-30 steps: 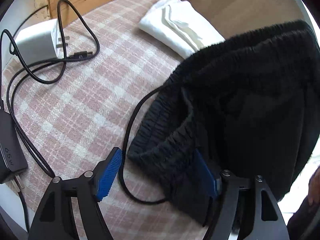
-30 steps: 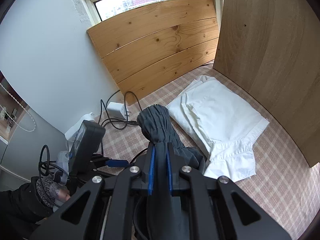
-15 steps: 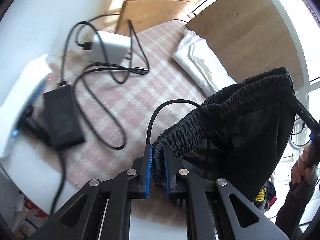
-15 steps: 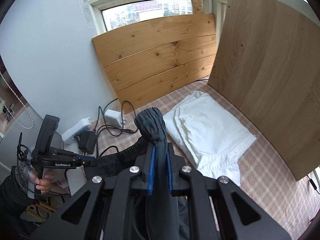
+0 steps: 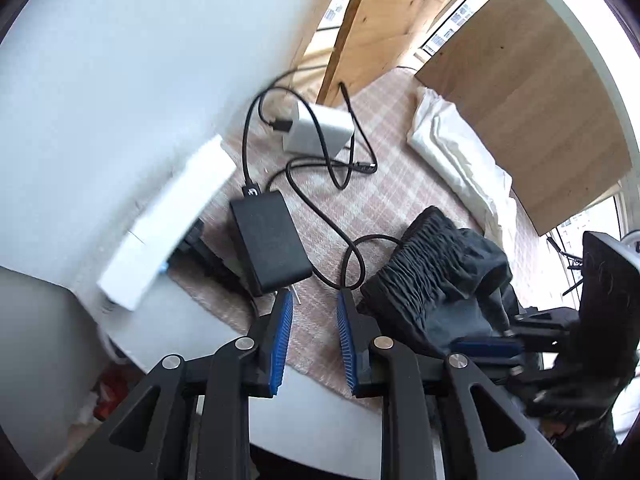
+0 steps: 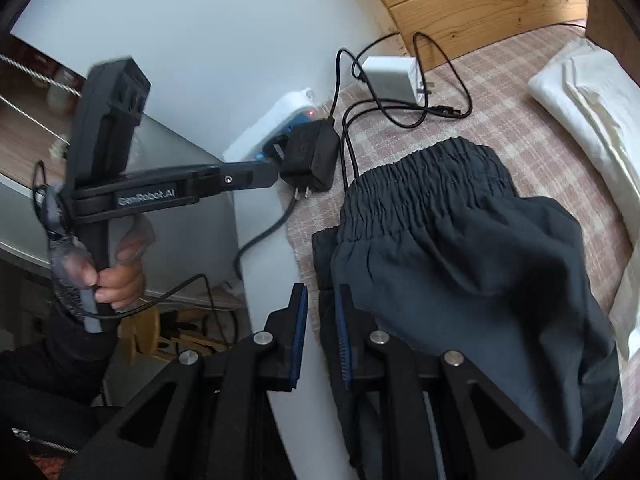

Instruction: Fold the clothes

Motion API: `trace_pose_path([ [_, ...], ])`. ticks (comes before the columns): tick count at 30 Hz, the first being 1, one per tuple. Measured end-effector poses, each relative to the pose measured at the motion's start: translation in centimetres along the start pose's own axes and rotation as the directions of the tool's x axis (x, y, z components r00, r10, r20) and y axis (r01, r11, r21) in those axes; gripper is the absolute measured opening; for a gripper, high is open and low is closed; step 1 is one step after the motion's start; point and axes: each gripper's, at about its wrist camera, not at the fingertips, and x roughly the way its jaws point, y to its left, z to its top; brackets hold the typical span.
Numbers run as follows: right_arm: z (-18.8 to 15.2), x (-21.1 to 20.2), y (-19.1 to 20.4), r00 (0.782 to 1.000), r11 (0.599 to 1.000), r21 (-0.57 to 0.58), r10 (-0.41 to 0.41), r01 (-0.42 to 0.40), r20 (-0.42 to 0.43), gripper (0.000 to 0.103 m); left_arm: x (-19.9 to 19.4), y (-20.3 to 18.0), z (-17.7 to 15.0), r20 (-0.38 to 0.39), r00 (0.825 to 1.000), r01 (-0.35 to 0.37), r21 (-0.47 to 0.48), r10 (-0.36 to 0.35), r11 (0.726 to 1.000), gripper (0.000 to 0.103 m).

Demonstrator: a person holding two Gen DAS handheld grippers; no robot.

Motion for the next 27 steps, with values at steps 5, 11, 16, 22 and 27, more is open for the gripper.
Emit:
trace_pose_path([
  [5, -3.3, -7.1, -3.3, 0.982, 0.987, 0.105, -0.131, 0.118, 0.133, 0.04, 3.7, -2.9, 1.3, -0.024, 0.999, 0.026, 0.124, -0.023, 0.992, 0.035],
  [11, -9.2, -4.6, -0.7, 0.985, 0.985, 0.032, -0.172, 0.172, 0.021, 0.043, 8.8, -5.6, 2.0, -0.102, 0.994, -0.02, 0.27, 0.049, 0.963, 0.045],
  [16, -13.2, 0.0, 0.7, 0.933, 0.936, -0.093, -0.348, 0.34, -0.094, 0.043, 9.3, -6.5, 2.2, -0.125, 0.992, 0.014, 0.338, 0.03, 0.941, 0.028],
  [22, -14.7, -0.2, -0.2, 0.936, 0.941, -0.06, -0.339, 0.334, -0.101, 0.018, 8.8, -7.4, 2.1, -0.149, 0.989, 0.054, 0.397, 0.007, 0.916, 0.004],
  [27, -14.8, -2.3, -0.4, 0.923, 0.926, -0.052, -0.377, 0.374, -0.072, 0.007, 7.2, -6.1, 3.3, -0.125, 0.992, 0.048, 0.357, -0.003, 0.933, 0.059],
])
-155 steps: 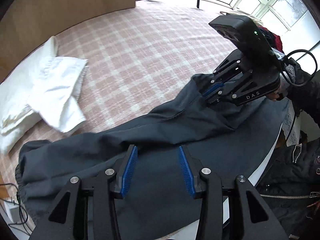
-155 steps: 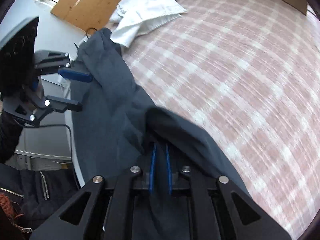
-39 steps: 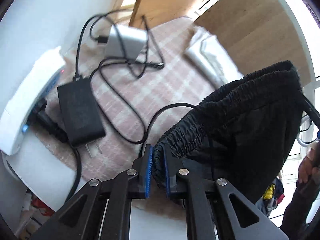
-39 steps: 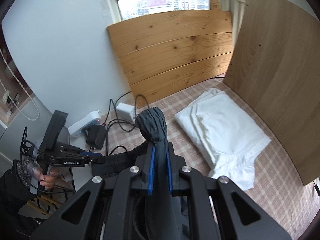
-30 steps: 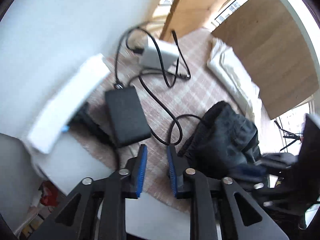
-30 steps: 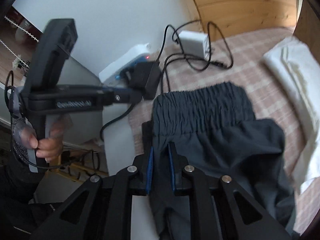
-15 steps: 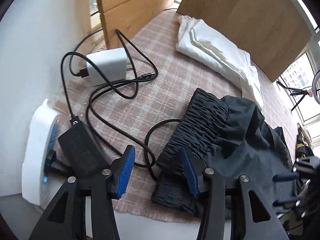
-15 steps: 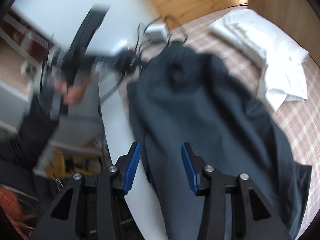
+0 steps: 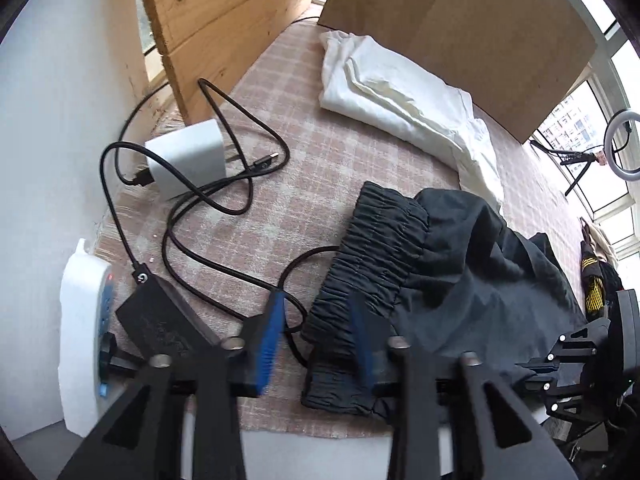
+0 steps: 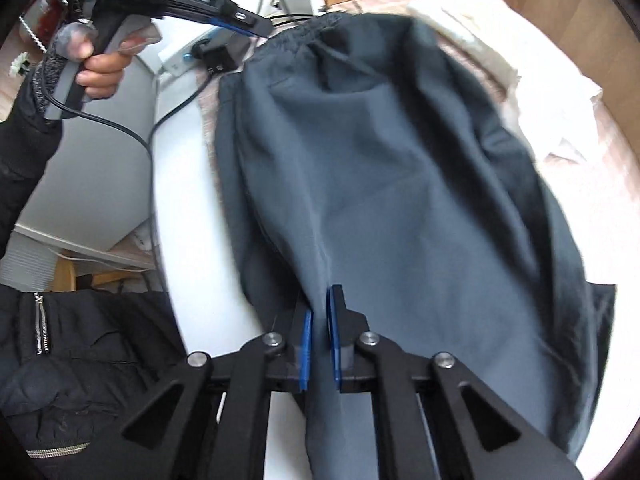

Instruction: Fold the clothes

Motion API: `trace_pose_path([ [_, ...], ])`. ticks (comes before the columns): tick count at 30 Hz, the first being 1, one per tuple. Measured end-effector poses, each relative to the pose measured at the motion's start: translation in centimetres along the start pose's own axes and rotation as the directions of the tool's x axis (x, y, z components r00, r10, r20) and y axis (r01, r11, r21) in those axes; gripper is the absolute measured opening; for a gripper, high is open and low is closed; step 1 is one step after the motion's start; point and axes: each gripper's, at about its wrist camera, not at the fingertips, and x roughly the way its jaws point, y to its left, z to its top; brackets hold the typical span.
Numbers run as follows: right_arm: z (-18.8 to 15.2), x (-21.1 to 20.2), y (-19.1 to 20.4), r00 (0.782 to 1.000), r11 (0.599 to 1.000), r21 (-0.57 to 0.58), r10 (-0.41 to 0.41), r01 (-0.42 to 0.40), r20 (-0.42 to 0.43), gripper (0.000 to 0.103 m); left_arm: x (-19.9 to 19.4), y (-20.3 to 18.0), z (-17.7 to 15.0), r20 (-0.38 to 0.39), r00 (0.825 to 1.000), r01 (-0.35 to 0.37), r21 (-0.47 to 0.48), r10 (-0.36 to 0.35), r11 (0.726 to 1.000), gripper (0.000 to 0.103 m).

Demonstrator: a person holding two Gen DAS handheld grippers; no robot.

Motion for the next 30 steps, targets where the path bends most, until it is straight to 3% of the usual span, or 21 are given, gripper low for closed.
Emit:
trace_pose_path([
  [5, -0.5, -1.3, -1.8, 1.0, 0.998, 0.068, 0.01, -0.01, 0.005, 0.006, -0.5, 0.2, 0.4, 0.001, 0.998, 0.058, -0.009, -0.058, 0.998, 0.062],
  [10, -0.4, -0.8, -2.3, 1.0, 0.996, 0.083, -0.019, 0.019, -0.002, 0.006, 2.7, -2.5, 0.3, -0.077, 0.997, 0.001, 0.125, 0.008, 0.992, 0.063],
  [11, -0.3, -0.7, -2.1, 1.0, 0.997, 0.078, -0.024, 0.024, -0.004, 0.006, 3.3, -2.9, 0.2, -0.086, 0.996, -0.01, 0.146, 0.023, 0.989, 0.06],
  [13, -0.4, -0.8, -2.0, 1.0, 0.997, 0.07, -0.03, 0.03, -0.004, 0.006, 3.8, -3.2, 0.0, -0.108, 0.994, -0.004, 0.149, 0.021, 0.989, 0.033],
  [16, -0.6, -1.6, -2.0, 0.999, 0.997, 0.07, -0.037, 0.036, 0.013, 0.006, 2.7, -3.8, -0.2, -0.079, 0.996, -0.016, 0.179, 0.031, 0.984, 0.019],
  [19, -0.9, -3.4, -2.1, 0.998, 0.997, 0.067, -0.051, 0.048, 0.046, 0.005, 0.3, -4.1, -0.2, -0.063, 0.998, 0.013, 0.198, -0.001, 0.98, 0.017],
  [25, -2.3, -5.3, -2.5, 0.999, 0.997, 0.078, -0.009, 0.005, 0.052, 0.005, -2.4, -4.4, -1.7, -0.061, 0.998, -0.011, 0.257, 0.028, 0.966, 0.017],
  [28, -2.3, -2.2, -2.3, 0.999, 0.996, 0.081, 0.037, -0.035, -0.022, 0.005, -0.6, -3.8, -2.7, -0.119, 0.99, -0.036, 0.27, 0.07, 0.962, 0.021],
  [30, -2.5, -0.2, -1.5, 0.994, 0.996, 0.063, 0.063, -0.058, -0.086, 0.005, 0.6, -3.2, -3.1, -0.15, 0.978, -0.102, 0.276, 0.147, 0.956, 0.024],
])
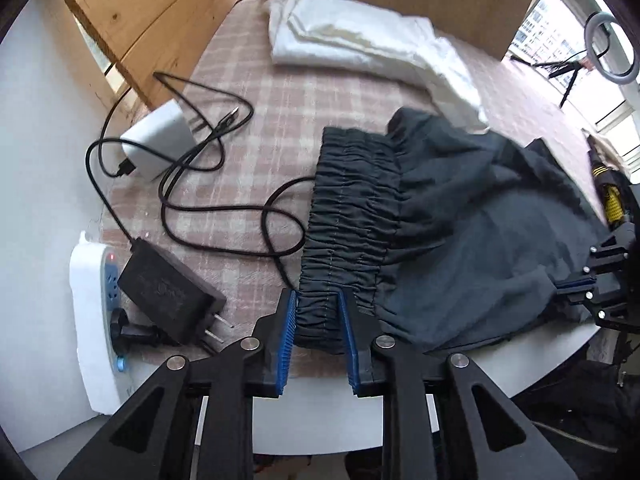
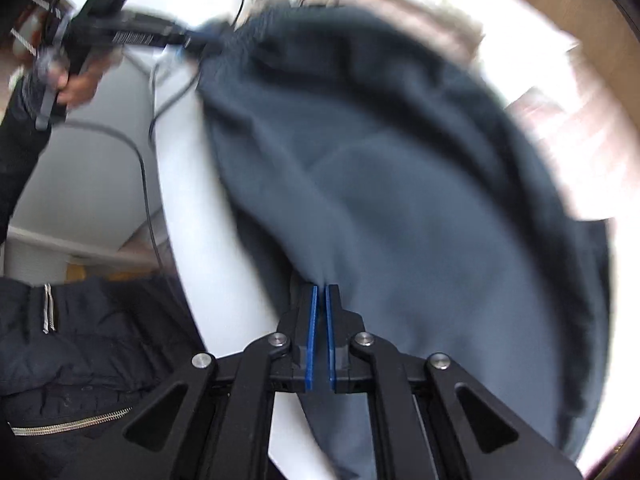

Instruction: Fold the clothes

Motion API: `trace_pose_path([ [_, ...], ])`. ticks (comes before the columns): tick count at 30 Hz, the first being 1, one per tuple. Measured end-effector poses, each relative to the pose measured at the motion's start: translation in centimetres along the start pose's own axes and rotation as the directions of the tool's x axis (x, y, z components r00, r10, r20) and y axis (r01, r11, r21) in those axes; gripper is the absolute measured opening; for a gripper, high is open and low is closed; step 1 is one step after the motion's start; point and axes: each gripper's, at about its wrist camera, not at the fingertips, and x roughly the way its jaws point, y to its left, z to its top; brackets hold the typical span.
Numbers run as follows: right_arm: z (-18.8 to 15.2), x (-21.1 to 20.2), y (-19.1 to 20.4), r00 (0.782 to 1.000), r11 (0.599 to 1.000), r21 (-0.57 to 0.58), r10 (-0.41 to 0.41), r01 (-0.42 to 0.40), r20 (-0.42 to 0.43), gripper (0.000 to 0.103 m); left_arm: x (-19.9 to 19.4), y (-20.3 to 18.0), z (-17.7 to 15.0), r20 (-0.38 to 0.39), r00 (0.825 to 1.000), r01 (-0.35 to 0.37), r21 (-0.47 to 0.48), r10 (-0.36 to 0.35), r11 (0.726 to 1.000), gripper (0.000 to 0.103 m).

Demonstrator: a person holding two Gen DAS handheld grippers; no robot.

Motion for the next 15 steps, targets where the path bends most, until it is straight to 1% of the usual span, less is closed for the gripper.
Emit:
trace_pose_path([
  [1, -0.2, 0.2, 0.4, 1.0, 1.0, -0.014, -0.014, 0.014, -0.021, 0.005, -0.1, 0.3, -0.1, -0.004, 1.0, -0.014, -0.008, 0.014, 1.0, 0.024],
  [2, -0.3, -0.5, 0.6, 1.0, 1.0, -0.025, -0.001, 0.0, -0.013, 0.006, -0.8, 0.6, -0.1, 0.012, 1.0, -0.023, -0.019, 0.023, 1.0, 0.024],
  [3, -0.5, -1.2, 0.8, 1.0, 0.999, -0.035, 0.013, -0.013, -0.005, 0.007, -1.9, 0.9, -0.1, 0.038, 0.998, -0.038, -0.029, 0.039, 0.999, 0.026],
  [4, -0.6, -2.6, 0.6, 0.998, 0.998, -0.031, 0.049, -0.048, 0.027, 0.012, -3.1, 1.0, 0.1, 0.071, 0.996, -0.056, -0.034, 0.058, 0.998, 0.028],
  [5, -0.7, -4.1, -0.1, 0.995, 0.997, -0.007, 0.083, -0.083, 0.062, 0.017, -4.5, 0.7, 0.4, 0.107, 0.991, -0.072, -0.03, 0.075, 0.997, 0.032],
  [6, -0.7, -5.5, -0.7, 0.989, 0.993, 0.016, 0.116, -0.118, 0.097, 0.032, -5.8, 0.2, 0.7, 0.144, 0.985, -0.089, -0.02, 0.091, 0.996, 0.034],
  [7, -0.8, -6.7, -1.8, 0.978, 0.987, 0.04, 0.146, -0.153, 0.147, 0.044, -6.8, -0.5, 1.2, 0.177, 0.98, -0.092, -0.006, 0.091, 0.996, 0.035],
  [9, -1.0, -9.2, -3.9, 0.948, 0.971, 0.083, 0.199, -0.226, 0.249, 0.046, -7.9, -2.5, 2.5, 0.224, 0.974, -0.039, 0.04, 0.029, 0.998, 0.042],
  [10, -1.1, -9.8, -5.2, 0.929, 0.959, 0.113, 0.218, -0.261, 0.298, 0.046, -8.2, -3.7, 3.3, 0.238, 0.971, -0.009, 0.07, -0.007, 0.998, 0.042],
  [12, -0.6, -9.7, -6.9, 0.911, 0.95, 0.18, 0.174, -0.255, 0.373, 0.046, -6.3, -7.0, 5.0, 0.21, 0.974, 0.052, 0.161, -0.085, 0.986, 0.042],
  [13, 0.0, -8.8, -7.5, 0.923, 0.954, 0.225, 0.107, -0.2, 0.371, 0.045, -5.0, -8.7, 5.9, 0.186, 0.976, 0.074, 0.201, -0.113, 0.977, 0.042],
  [14, 0.5, -7.9, -8.2, 0.93, 0.952, 0.269, 0.038, -0.145, 0.365, 0.045, -3.4, -10.3, 6.7, 0.155, 0.98, 0.09, 0.222, -0.126, 0.971, 0.042],
  [15, 0.9, -6.7, -8.7, 0.934, 0.947, 0.302, 0.0, -0.115, 0.357, 0.044, -1.7, -11.2, 7.4, 0.124, 0.983, 0.105, 0.229, -0.136, 0.968, 0.042],
])
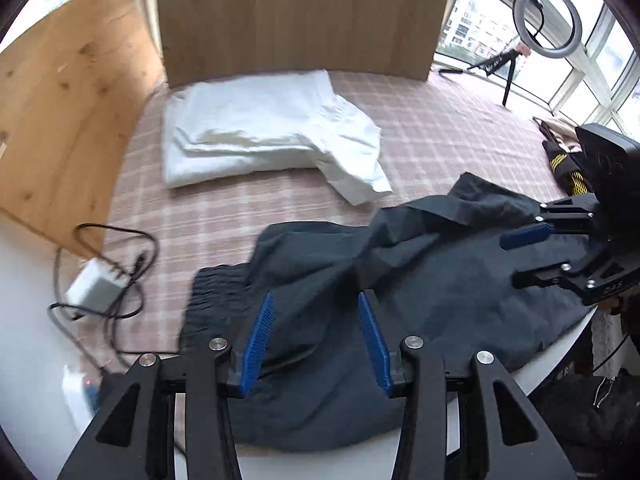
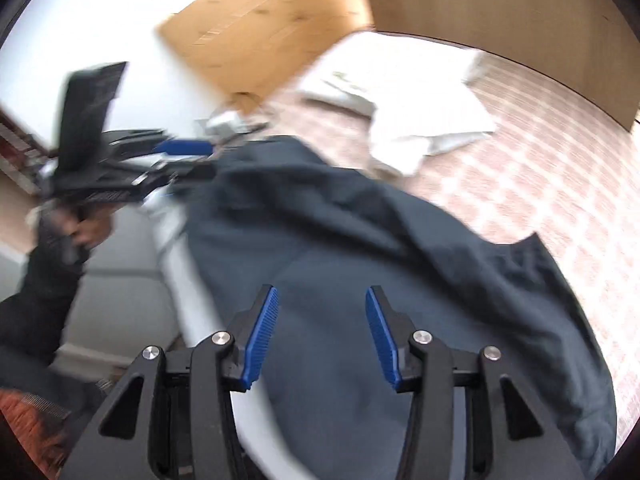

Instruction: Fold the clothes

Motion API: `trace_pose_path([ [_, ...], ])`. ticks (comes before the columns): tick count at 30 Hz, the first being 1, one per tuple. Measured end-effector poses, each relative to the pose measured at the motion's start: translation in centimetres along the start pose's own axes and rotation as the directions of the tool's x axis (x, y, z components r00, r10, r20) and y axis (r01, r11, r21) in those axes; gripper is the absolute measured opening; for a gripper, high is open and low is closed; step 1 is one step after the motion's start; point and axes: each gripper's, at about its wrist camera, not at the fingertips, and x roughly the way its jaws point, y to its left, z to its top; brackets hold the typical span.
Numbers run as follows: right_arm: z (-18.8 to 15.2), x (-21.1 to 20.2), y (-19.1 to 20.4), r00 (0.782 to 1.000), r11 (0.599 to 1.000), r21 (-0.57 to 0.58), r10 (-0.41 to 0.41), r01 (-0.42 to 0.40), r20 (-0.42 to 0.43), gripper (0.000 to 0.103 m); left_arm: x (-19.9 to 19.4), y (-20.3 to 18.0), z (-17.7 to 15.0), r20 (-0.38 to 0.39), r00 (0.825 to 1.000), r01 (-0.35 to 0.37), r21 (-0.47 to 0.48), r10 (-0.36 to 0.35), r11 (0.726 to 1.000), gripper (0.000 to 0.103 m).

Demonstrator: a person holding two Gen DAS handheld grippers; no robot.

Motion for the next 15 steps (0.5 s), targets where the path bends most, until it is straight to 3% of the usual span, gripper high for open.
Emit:
trace_pose_path([
  [2, -0.9, 2.2, 0.1, 1.0, 1.0, -0.004, -0.002, 0.002, -0.03, 0.036, 3.7, -1.0, 1.1, -0.053, 0.998, 0.017, 0.011, -0.016, 1.0, 0.043],
  [3, -1.5, 3.2, 0.7, 0.999, 1.0, -0.025, -0.002, 0.001, -0.05, 0.032, 5.0, -1.0, 1.4, -0.07, 0.997, -0.023, 0.02, 0.025, 1.0, 0.042],
  [4, -2.2, 4.1, 1.3, 0.998, 0.999, -0.046, -0.003, 0.0, -0.07, 0.032, 6.3, -0.6, 1.4, -0.093, 0.994, -0.056, 0.019, 0.058, 0.998, 0.042],
  [7, -6.3, 5.2, 4.4, 0.988, 0.977, -0.21, -0.06, 0.03, -0.139, 0.032, 8.1, 1.3, 0.7, -0.144, 0.989, -0.038, -0.026, 0.034, 0.999, 0.035],
  [8, -7.6, 5.1, 5.3, 0.985, 0.964, -0.261, -0.083, 0.041, -0.153, 0.032, 7.7, 1.4, 0.6, -0.139, 0.99, -0.028, -0.026, 0.024, 0.999, 0.033],
  [12, -7.9, 2.4, 5.0, 0.977, 0.967, -0.254, -0.055, 0.001, -0.206, 0.032, 4.1, 0.5, 0.3, -0.064, 0.998, -0.028, 0.008, 0.028, 1.0, 0.034],
  [15, -5.4, -0.5, 2.8, 0.992, 0.992, -0.115, 0.042, -0.056, -0.122, 0.032, 0.6, -1.8, -0.4, -0.001, 0.999, 0.036, 0.06, -0.036, 0.998, 0.034],
])
